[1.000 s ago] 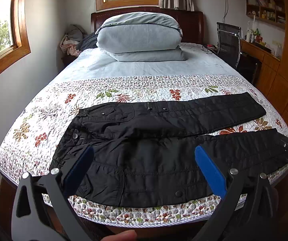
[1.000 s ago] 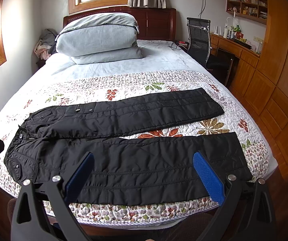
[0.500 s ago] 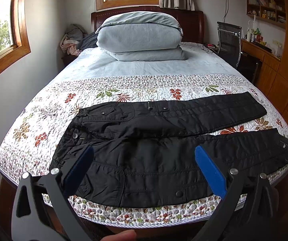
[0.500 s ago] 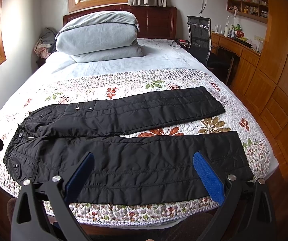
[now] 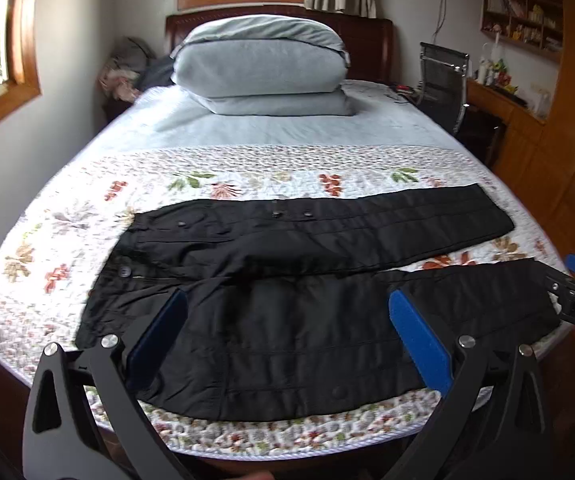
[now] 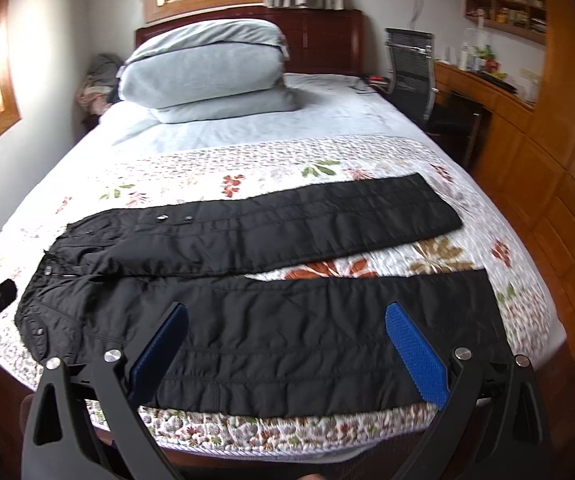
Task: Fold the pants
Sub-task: 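Grasp the hem of one pant leg with the left tool while the right tool grasps the other hem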
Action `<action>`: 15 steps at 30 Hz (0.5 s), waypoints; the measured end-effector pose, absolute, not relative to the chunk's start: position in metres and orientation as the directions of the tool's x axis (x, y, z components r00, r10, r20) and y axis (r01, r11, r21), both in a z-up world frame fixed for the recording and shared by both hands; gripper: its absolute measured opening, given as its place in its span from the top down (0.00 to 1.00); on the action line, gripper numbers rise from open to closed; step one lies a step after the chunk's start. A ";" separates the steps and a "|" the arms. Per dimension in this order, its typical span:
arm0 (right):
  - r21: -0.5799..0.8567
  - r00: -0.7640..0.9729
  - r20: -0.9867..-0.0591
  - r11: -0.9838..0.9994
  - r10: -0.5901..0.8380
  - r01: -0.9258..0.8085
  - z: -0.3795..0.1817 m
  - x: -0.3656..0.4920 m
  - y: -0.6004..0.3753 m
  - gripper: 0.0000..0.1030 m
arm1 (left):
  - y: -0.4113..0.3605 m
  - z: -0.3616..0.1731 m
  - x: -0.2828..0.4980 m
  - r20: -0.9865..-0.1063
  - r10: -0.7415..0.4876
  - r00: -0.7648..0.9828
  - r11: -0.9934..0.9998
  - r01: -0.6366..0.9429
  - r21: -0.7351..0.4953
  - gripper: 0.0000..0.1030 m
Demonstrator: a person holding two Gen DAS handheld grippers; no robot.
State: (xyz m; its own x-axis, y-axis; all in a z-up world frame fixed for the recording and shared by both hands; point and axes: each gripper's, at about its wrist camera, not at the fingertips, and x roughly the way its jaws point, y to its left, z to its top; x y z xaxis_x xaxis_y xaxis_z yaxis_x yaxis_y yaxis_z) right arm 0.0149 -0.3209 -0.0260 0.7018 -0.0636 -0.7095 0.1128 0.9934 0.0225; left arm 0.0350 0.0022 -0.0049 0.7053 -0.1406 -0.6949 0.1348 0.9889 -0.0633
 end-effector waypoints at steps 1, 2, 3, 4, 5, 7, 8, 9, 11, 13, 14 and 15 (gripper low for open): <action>0.018 0.702 -0.709 0.995 -0.057 0.100 -0.021 0.021 -0.324 0.03 | 0.005 -0.003 0.042 -0.701 -0.163 0.694 0.986 0.147 -0.084 0.03; -0.003 0.706 -0.705 0.996 -0.065 0.088 -0.013 0.030 -0.329 0.03 | 0.008 -0.001 0.051 -0.705 -0.186 0.684 0.982 0.162 -0.103 0.03; -0.033 0.717 -0.692 0.996 -0.085 0.085 -0.005 0.038 -0.334 0.03 | 0.013 0.001 0.064 -0.718 -0.191 0.670 0.981 0.164 -0.108 0.03; -0.090 0.733 -0.666 0.990 -0.138 0.104 0.006 0.051 -0.343 0.03 | 0.017 0.002 0.075 -0.730 -0.185 0.658 0.982 0.160 -0.104 0.02; -0.136 0.742 -0.645 0.983 -0.185 0.126 0.013 0.061 -0.351 0.03 | 0.023 0.003 0.090 -0.741 -0.189 0.644 0.981 0.164 -0.108 0.03; -0.211 0.740 -0.623 0.965 -0.255 0.155 0.024 0.090 -0.371 0.03 | 0.037 0.003 0.122 -0.769 -0.173 0.615 0.983 0.153 -0.098 0.02; -0.223 0.720 -0.642 0.963 -0.264 0.154 0.026 0.113 -0.388 0.03 | 0.046 -0.001 0.141 -0.792 -0.177 0.585 0.983 0.148 -0.111 0.02; -0.204 0.694 -0.676 0.968 -0.247 0.145 0.025 0.134 -0.406 0.03 | 0.057 -0.006 0.160 -0.819 -0.178 0.546 0.983 0.131 -0.126 0.02; -0.122 0.620 -0.768 0.987 -0.162 0.106 0.015 0.182 -0.446 0.03 | 0.084 -0.024 0.202 -0.869 -0.185 0.460 0.983 0.076 -0.169 0.03; -0.081 0.544 -0.828 0.990 -0.132 0.118 -0.003 0.221 -0.483 0.03 | 0.117 -0.046 0.240 -0.904 -0.179 0.388 0.981 -0.004 -0.196 0.03; -0.069 0.500 -0.856 0.988 -0.129 0.138 -0.016 0.244 -0.506 0.03 | 0.133 -0.057 0.255 -0.916 -0.186 0.355 0.976 -0.039 -0.214 0.03; -0.060 0.465 -0.877 0.987 -0.125 0.152 -0.028 0.262 -0.525 0.03 | 0.152 -0.072 0.274 -0.931 -0.186 0.314 0.970 -0.093 -0.225 0.03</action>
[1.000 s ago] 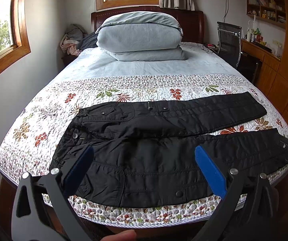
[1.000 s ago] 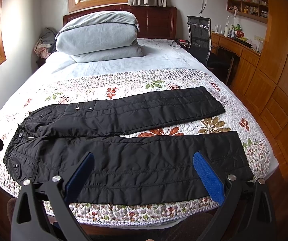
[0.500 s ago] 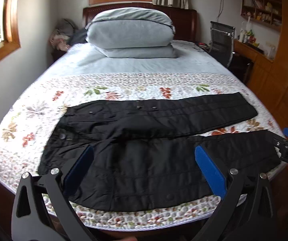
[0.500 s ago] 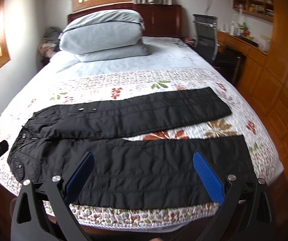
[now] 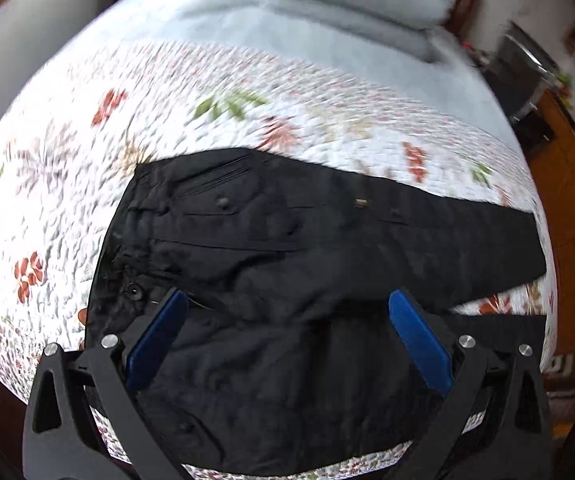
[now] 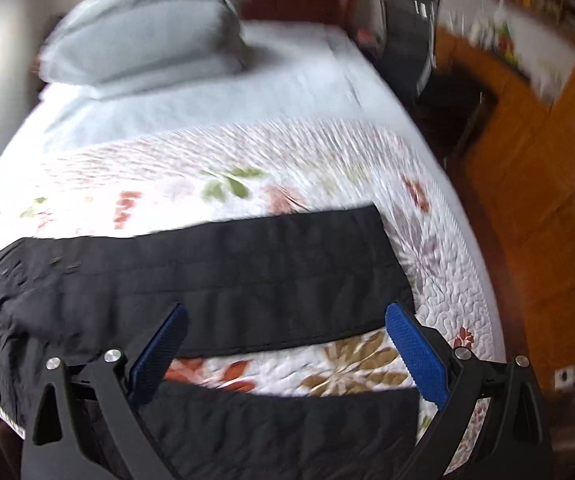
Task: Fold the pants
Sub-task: 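Grasp the hem of one pant leg with the left tool while the right tool grasps the other hem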
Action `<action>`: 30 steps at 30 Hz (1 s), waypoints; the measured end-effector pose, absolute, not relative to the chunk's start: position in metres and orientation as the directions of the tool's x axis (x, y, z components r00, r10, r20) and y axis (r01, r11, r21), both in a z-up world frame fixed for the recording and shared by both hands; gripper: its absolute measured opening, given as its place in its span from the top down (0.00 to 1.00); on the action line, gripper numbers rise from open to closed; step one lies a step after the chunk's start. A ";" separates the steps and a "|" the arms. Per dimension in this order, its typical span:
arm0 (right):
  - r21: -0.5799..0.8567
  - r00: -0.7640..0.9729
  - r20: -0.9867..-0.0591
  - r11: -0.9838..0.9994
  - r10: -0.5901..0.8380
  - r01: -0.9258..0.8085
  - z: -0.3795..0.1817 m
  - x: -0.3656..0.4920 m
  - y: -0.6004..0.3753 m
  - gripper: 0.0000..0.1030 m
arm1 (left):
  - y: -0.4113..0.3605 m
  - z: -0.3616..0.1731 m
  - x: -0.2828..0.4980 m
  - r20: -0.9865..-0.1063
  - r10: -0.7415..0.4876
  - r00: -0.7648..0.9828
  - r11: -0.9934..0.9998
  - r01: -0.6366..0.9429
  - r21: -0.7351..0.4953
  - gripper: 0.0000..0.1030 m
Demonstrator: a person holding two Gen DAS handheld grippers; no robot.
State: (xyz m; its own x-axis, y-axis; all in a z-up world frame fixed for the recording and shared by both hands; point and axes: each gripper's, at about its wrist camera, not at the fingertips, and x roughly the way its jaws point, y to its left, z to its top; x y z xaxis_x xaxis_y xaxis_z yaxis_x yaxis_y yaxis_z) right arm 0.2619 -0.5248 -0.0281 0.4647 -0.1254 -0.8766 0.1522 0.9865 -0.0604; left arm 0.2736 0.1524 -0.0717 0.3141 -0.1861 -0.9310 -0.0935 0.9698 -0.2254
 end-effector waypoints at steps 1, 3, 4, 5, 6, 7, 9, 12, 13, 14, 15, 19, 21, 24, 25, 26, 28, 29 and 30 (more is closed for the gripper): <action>-0.037 0.424 -0.899 0.984 -0.108 0.173 -0.044 0.284 -0.548 0.03 | 0.169 -0.085 0.286 -0.938 -0.200 0.283 0.959 -0.137 -0.246 0.03; 0.021 0.362 -0.931 0.984 -0.044 0.176 -0.070 0.309 -0.577 0.03 | 0.204 -0.111 0.310 -0.950 -0.221 0.221 0.935 -0.230 -0.271 0.03; 0.050 0.326 -0.945 0.980 -0.016 0.191 -0.088 0.327 -0.595 0.03 | 0.222 -0.124 0.321 -0.956 -0.227 0.189 0.922 -0.274 -0.273 0.03; 0.061 0.302 -0.953 0.978 -0.001 0.199 -0.101 0.339 -0.607 0.03 | 0.235 -0.134 0.330 -0.960 -0.227 0.164 0.915 -0.301 -0.268 0.03; 0.065 0.285 -0.959 0.976 0.004 0.206 -0.112 0.350 -0.615 0.03 | 0.250 -0.146 0.340 -0.971 -0.201 0.132 0.913 -0.334 -0.234 0.03; 0.062 0.275 -0.961 0.975 0.001 0.213 -0.122 0.361 -0.624 0.03 | 0.261 -0.155 0.347 -0.978 -0.177 0.111 0.912 -0.354 -0.206 0.03; 0.092 0.260 -0.965 0.971 0.032 0.219 -0.142 0.382 -0.641 0.03 | 0.280 -0.171 0.360 -0.983 -0.166 0.076 0.911 -0.371 -0.182 0.03; 0.126 0.250 -0.966 0.966 0.067 0.225 -0.166 0.411 -0.659 0.03 | 0.305 -0.190 0.374 -0.976 -0.211 0.053 0.884 -0.417 -0.214 0.03; 0.128 0.249 -0.966 0.967 0.071 0.219 -0.171 0.418 -0.663 0.03 | 0.311 -0.195 0.378 -0.975 -0.219 0.046 0.879 -0.423 -0.218 0.03; 0.123 0.248 -0.967 0.968 0.068 0.218 -0.178 0.427 -0.668 0.03 | 0.315 -0.200 0.382 -0.974 -0.222 0.037 0.879 -0.424 -0.217 0.03; 0.122 0.245 -0.967 0.968 0.066 0.220 -0.185 0.434 -0.672 0.03 | 0.317 -0.205 0.386 -0.974 -0.226 0.027 0.880 -0.423 -0.216 0.03; 0.144 0.224 -0.971 0.959 0.088 0.245 -0.212 0.456 -0.683 0.03 | 0.315 -0.220 0.400 -0.968 -0.250 0.003 0.881 -0.414 -0.228 0.03; 0.152 0.223 -0.970 0.958 0.097 0.244 -0.220 0.461 -0.684 0.03 | 0.308 -0.226 0.405 -0.966 -0.258 -0.020 0.887 -0.401 -0.229 0.03; 0.109 0.208 -0.976 0.970 0.063 0.217 -0.227 0.469 -0.678 0.03 | 0.289 -0.231 0.412 -0.958 -0.282 -0.050 0.900 -0.359 -0.246 0.03; 0.092 0.205 -0.978 0.975 0.050 0.201 -0.228 0.471 -0.675 0.03 | 0.281 -0.231 0.414 -0.953 -0.297 -0.059 0.905 -0.337 -0.261 0.03; 0.085 0.204 -0.978 0.978 0.045 0.189 -0.227 0.472 -0.672 0.03 | 0.275 -0.229 0.415 -0.949 -0.310 -0.063 0.907 -0.318 -0.275 0.03; 0.051 0.190 -0.982 0.987 0.021 0.154 -0.228 0.474 -0.667 0.03 | 0.262 -0.228 0.419 -0.939 -0.339 -0.064 0.906 -0.291 -0.308 0.03; 0.016 0.167 -0.986 0.990 -0.007 0.140 -0.231 0.476 -0.664 0.03 | 0.257 -0.228 0.420 -0.938 -0.342 -0.061 0.905 -0.291 -0.311 0.03; -0.008 0.151 -0.988 0.991 -0.029 0.136 -0.233 0.476 -0.662 0.03 | 0.252 -0.229 0.422 -0.942 -0.330 -0.067 0.908 -0.294 -0.297 0.03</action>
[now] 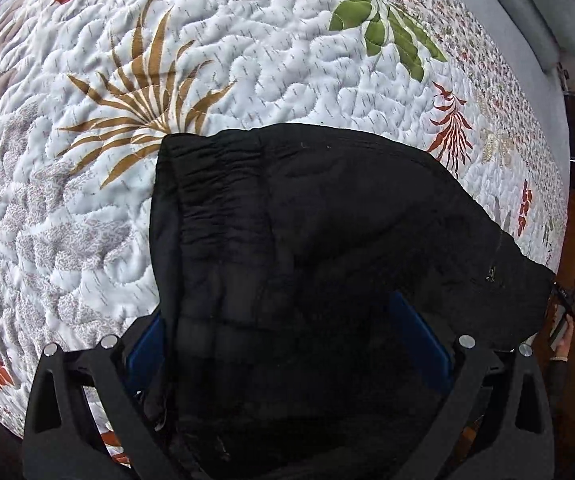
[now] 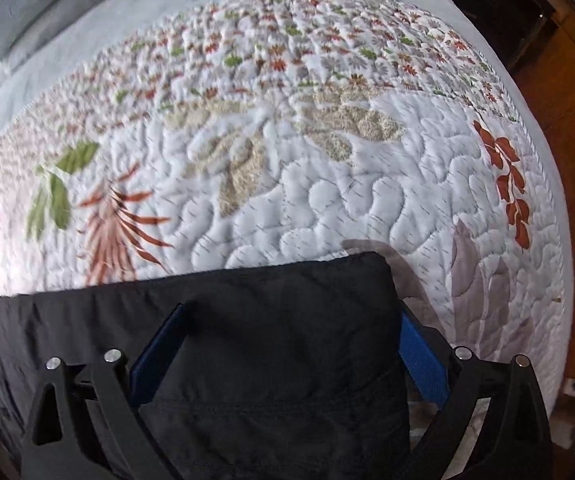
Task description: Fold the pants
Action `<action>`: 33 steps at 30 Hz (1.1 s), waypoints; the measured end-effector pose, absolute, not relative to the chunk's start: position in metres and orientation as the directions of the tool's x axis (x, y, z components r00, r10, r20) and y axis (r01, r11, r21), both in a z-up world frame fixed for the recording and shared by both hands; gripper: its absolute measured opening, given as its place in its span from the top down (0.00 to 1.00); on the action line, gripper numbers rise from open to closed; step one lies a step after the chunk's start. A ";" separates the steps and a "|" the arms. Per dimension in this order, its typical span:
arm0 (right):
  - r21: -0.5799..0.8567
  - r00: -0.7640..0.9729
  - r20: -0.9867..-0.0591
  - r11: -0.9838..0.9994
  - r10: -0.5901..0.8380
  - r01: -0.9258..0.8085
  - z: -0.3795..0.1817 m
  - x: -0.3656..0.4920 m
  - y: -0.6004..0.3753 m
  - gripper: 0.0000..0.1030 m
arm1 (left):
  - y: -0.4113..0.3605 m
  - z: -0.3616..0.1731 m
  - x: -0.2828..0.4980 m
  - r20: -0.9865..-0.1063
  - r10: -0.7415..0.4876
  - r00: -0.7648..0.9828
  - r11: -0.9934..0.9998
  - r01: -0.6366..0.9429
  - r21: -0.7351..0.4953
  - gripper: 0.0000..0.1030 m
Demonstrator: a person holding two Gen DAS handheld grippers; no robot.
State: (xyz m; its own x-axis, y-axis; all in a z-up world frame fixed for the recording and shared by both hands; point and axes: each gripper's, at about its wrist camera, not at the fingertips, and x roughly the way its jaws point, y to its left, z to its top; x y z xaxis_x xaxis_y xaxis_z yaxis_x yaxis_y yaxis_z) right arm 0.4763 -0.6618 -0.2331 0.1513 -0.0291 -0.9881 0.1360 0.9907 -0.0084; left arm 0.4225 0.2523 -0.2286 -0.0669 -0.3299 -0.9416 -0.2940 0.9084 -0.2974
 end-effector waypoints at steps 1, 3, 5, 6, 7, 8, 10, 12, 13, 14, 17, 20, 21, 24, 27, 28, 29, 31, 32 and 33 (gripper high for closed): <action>-0.036 0.135 -0.989 0.991 -0.054 0.130 -0.237 0.478 -0.660 0.03 | 0.248 -0.232 0.425 -0.947 -0.312 -0.079 0.914 -0.299 -0.276 0.03; -0.057 0.109 -0.992 0.993 -0.068 0.107 -0.245 0.482 -0.658 0.03 | 0.242 -0.240 0.429 -0.953 -0.285 -0.102 0.920 -0.310 -0.241 0.03; -0.061 0.086 -0.994 0.990 -0.072 0.125 -0.246 0.485 -0.660 0.03 | 0.233 -0.245 0.433 -0.959 -0.261 -0.113 0.927 -0.307 -0.216 0.03; -0.074 0.079 -0.993 0.989 -0.084 0.128 -0.247 0.486 -0.659 0.03 | 0.228 -0.246 0.434 -0.960 -0.254 -0.115 0.930 -0.301 -0.210 0.03; -0.089 0.075 -0.992 0.988 -0.099 0.122 -0.247 0.485 -0.658 0.03 | 0.223 -0.247 0.435 -0.964 -0.242 -0.113 0.935 -0.293 -0.201 0.03; -0.105 0.072 -0.991 0.988 -0.113 0.112 -0.246 0.487 -0.657 0.03 | 0.221 -0.248 0.436 -0.965 -0.236 -0.111 0.936 -0.292 -0.196 0.04; -0.117 0.082 -0.989 0.987 -0.126 0.106 -0.243 0.490 -0.656 0.04 | 0.212 -0.248 0.438 -0.968 -0.228 -0.103 0.937 -0.292 -0.190 0.04; -0.109 0.102 -0.988 0.989 -0.119 0.099 -0.241 0.491 -0.650 0.12 | 0.203 -0.249 0.440 -0.971 -0.216 -0.100 0.942 -0.285 -0.180 0.09; -0.099 0.120 -0.987 0.990 -0.111 0.099 -0.241 0.490 -0.650 0.15 | 0.202 -0.247 0.439 -0.972 -0.212 -0.097 0.944 -0.279 -0.179 0.13; -0.094 0.131 -0.986 0.990 -0.107 0.101 -0.237 0.486 -0.648 0.27 | 0.202 -0.244 0.439 -0.974 -0.209 -0.092 0.946 -0.272 -0.177 0.17; -0.077 0.163 -0.982 0.992 -0.093 0.103 -0.227 0.475 -0.650 0.66 | 0.200 -0.237 0.433 -0.976 -0.202 -0.081 0.952 -0.251 -0.176 0.37; -0.063 0.183 -0.980 0.994 -0.078 0.086 -0.215 0.465 -0.645 0.83 | 0.192 -0.232 0.432 -0.976 -0.207 -0.072 0.954 -0.236 -0.185 0.56; -0.074 0.195 -0.977 0.995 -0.087 0.073 -0.209 0.462 -0.640 0.85 | 0.188 -0.230 0.432 -0.975 -0.213 -0.065 0.953 -0.234 -0.193 0.63; -0.102 0.245 -0.963 0.993 -0.111 0.052 -0.186 0.449 -0.626 0.87 | 0.181 -0.220 0.424 -0.977 -0.212 -0.039 0.957 -0.212 -0.199 0.73; -0.104 0.320 -0.941 0.994 -0.111 0.040 -0.157 0.435 -0.611 0.87 | 0.162 -0.206 0.419 -0.983 -0.182 -0.003 0.968 -0.176 -0.179 0.77; -0.100 0.349 -0.931 0.994 -0.106 0.034 -0.147 0.426 -0.608 0.87 | 0.160 -0.205 0.417 -0.982 -0.188 0.019 0.968 -0.165 -0.188 0.78; -0.093 0.383 -0.918 0.995 -0.097 0.029 -0.135 0.415 -0.607 0.87 | 0.160 -0.205 0.415 -0.979 -0.197 0.042 0.967 -0.157 -0.202 0.78; -0.072 0.443 -0.894 0.997 -0.074 0.021 -0.120 0.403 -0.610 0.87 | 0.157 -0.192 0.404 -0.970 -0.224 0.093 0.963 -0.130 -0.235 0.78; -0.057 0.479 -0.876 0.998 -0.057 0.016 -0.109 0.393 -0.611 0.87 | 0.157 -0.186 0.398 -0.964 -0.238 0.119 0.962 -0.111 -0.251 0.78; -0.050 0.505 -0.862 0.999 -0.048 0.011 -0.099 0.384 -0.610 0.87 | 0.154 -0.180 0.392 -0.957 -0.252 0.146 0.959 -0.094 -0.267 0.78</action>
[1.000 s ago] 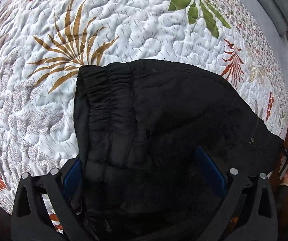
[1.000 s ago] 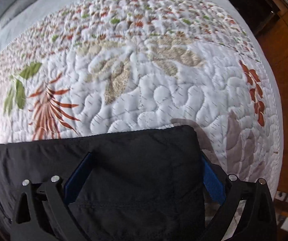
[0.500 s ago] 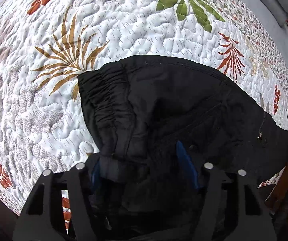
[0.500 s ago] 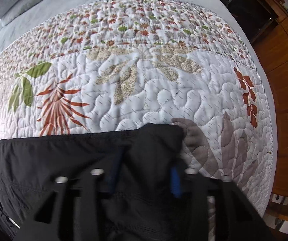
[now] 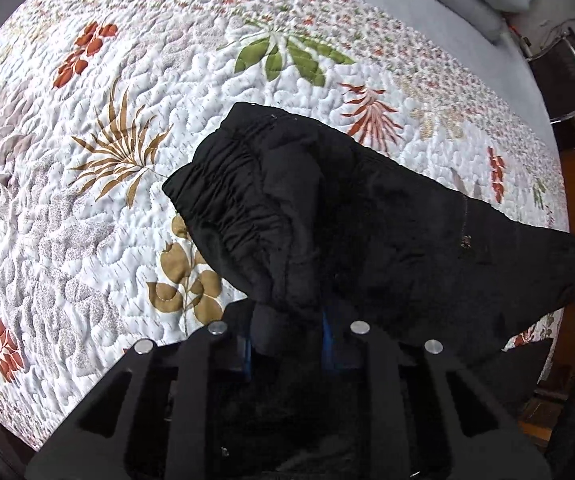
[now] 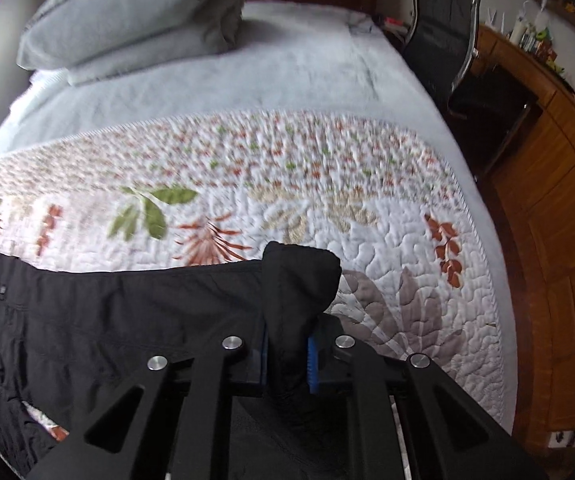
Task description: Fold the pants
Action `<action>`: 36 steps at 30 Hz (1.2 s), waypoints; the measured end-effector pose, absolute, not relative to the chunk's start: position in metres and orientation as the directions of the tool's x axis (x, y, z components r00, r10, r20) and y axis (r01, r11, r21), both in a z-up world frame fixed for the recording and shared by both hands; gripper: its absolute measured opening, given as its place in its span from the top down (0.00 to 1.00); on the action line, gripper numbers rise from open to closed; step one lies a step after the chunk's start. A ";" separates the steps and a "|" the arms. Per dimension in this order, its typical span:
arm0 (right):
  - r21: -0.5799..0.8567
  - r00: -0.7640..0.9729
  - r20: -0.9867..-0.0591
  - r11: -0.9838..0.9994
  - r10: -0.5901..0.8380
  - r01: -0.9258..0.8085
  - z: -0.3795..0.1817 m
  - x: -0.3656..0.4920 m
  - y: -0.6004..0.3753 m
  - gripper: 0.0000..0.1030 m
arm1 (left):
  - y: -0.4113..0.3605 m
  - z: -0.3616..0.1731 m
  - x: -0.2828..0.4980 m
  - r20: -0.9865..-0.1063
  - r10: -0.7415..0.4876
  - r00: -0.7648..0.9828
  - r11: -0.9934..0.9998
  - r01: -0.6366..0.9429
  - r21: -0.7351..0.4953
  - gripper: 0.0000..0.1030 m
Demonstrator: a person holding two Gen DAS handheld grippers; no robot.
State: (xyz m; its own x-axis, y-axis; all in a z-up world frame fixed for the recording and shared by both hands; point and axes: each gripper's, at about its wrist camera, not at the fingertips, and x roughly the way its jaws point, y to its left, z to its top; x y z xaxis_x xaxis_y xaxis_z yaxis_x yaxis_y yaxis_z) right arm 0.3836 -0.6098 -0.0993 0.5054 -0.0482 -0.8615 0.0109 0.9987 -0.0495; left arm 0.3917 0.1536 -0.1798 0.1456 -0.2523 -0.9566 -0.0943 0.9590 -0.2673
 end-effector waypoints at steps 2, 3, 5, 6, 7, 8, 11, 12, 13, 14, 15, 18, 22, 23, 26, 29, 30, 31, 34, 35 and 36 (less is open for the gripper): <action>-0.038 0.554 -0.832 0.999 -0.027 -0.007 -0.087 0.370 -0.613 0.87 | 0.157 -0.165 0.375 -0.935 -0.291 0.201 0.948 -0.067 -0.310 0.78; -0.038 0.576 -0.817 0.999 -0.021 -0.018 -0.078 0.357 -0.610 0.87 | 0.156 -0.157 0.366 -0.922 -0.311 0.230 0.942 -0.053 -0.331 0.78; -0.026 0.618 -0.786 0.999 0.003 -0.038 -0.068 0.332 -0.608 0.87 | 0.163 -0.146 0.347 -0.900 -0.340 0.273 0.933 -0.025 -0.360 0.78; -0.021 0.637 -0.771 0.999 0.011 -0.044 -0.064 0.320 -0.607 0.87 | 0.171 -0.136 0.333 -0.888 -0.353 0.293 0.928 -0.009 -0.372 0.78; -0.016 0.662 -0.749 0.999 0.022 -0.052 -0.057 0.302 -0.604 0.87 | 0.173 -0.130 0.320 -0.874 -0.369 0.317 0.922 0.004 -0.388 0.78; -0.014 0.679 -0.734 0.999 0.025 -0.052 -0.055 0.291 -0.605 0.87 | 0.176 -0.125 0.308 -0.861 -0.383 0.336 0.916 0.013 -0.402 0.78; -0.012 0.739 -0.673 0.998 0.034 -0.056 -0.046 0.243 -0.604 0.87 | 0.183 -0.112 0.271 -0.825 -0.413 0.386 0.901 0.041 -0.432 0.78; -0.004 0.756 -0.653 0.999 0.037 -0.051 -0.045 0.226 -0.606 0.87 | 0.185 -0.108 0.259 -0.815 -0.419 0.400 0.898 0.048 -0.438 0.77; 0.006 0.769 -0.638 0.999 0.040 -0.047 -0.046 0.215 -0.610 0.87 | 0.191 -0.104 0.244 -0.803 -0.426 0.417 0.894 0.055 -0.445 0.77; 0.022 0.790 -0.612 0.999 0.045 -0.040 -0.047 0.195 -0.614 0.87 | 0.195 -0.102 0.231 -0.791 -0.433 0.433 0.889 0.059 -0.454 0.77; 0.039 0.801 -0.596 0.999 0.047 -0.030 -0.048 0.180 -0.618 0.87 | 0.198 -0.102 0.220 -0.777 -0.442 0.448 0.882 0.061 -0.467 0.76; 0.118 0.826 -0.562 0.993 0.052 0.018 -0.060 0.136 -0.639 0.87 | 0.209 -0.107 0.182 -0.750 -0.464 0.471 0.865 0.060 -0.497 0.75; 0.239 0.839 -0.542 0.967 0.059 0.086 -0.087 0.084 -0.664 0.87 | 0.226 -0.125 0.147 -0.722 -0.486 0.493 0.840 0.036 -0.542 0.71; 0.264 0.838 -0.542 0.959 0.058 0.104 -0.096 0.071 -0.669 0.87 | 0.231 -0.131 0.139 -0.720 -0.487 0.496 0.835 0.021 -0.550 0.71; 0.299 0.824 -0.564 0.943 0.047 0.150 -0.117 0.045 -0.675 0.87 | 0.237 -0.146 0.118 -0.729 -0.476 0.492 0.835 -0.007 -0.550 0.67; 0.303 0.782 -0.622 0.932 0.034 0.200 -0.145 0.025 -0.677 0.84 | 0.239 -0.156 0.100 -0.751 -0.451 0.482 0.846 -0.036 -0.531 0.59; 0.286 0.762 -0.648 0.933 0.021 0.218 -0.154 0.022 -0.676 0.82 | 0.239 -0.158 0.097 -0.761 -0.436 0.481 0.854 -0.045 -0.518 0.55; 0.276 0.749 -0.663 0.934 0.016 0.225 -0.160 0.019 -0.675 0.75 | 0.238 -0.159 0.092 -0.769 -0.423 0.480 0.860 -0.054 -0.507 0.50; 0.263 0.712 -0.702 0.930 0.000 0.259 -0.181 0.007 -0.674 0.58 | 0.237 -0.156 0.082 -0.793 -0.394 0.465 0.880 -0.058 -0.471 0.41; 0.259 0.703 -0.711 0.928 -0.004 0.267 -0.184 0.003 -0.674 0.54 | 0.232 -0.155 0.079 -0.817 -0.362 0.449 0.904 -0.044 -0.424 0.39; 0.245 0.694 -0.719 0.930 -0.014 0.273 -0.187 -0.001 -0.671 0.49 | 0.225 -0.155 0.075 -0.851 -0.305 0.427 0.935 -0.035 -0.352 0.27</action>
